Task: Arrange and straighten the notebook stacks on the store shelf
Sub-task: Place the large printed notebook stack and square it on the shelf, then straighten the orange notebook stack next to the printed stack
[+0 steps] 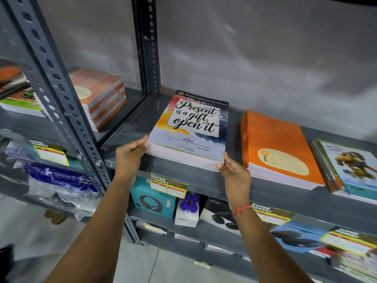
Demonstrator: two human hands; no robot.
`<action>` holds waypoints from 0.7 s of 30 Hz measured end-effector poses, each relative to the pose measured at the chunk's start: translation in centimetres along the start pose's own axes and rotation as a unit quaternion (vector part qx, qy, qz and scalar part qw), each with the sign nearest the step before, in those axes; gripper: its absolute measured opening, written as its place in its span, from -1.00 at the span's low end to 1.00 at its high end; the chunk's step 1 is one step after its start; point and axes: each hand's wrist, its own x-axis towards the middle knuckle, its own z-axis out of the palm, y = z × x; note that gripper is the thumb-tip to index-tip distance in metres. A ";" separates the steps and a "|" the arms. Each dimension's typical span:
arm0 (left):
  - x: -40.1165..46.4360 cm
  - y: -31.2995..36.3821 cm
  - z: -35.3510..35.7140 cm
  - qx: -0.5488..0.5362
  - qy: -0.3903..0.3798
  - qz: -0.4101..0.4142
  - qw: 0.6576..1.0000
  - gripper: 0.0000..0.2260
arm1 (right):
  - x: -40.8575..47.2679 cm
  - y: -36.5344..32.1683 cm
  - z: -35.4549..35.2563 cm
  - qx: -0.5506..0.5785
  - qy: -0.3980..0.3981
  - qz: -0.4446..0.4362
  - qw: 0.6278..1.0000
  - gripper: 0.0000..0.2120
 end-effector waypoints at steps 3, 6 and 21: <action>-0.3 0.2 0.1 0.007 0.001 0.000 1.000 -0.65 | -0.2 -0.1 -0.1 -0.006 -0.007 -0.006 1.000 -0.57; -0.8 0.8 0.5 0.014 0.013 -0.005 1.000 -0.65 | -0.5 -0.7 -0.7 -0.023 -0.036 -0.021 0.999 -0.57; -14.0 0.5 20.2 0.149 -0.168 0.080 0.971 -0.54 | 1.9 0.4 -19.6 -0.058 0.206 -0.068 0.975 -0.56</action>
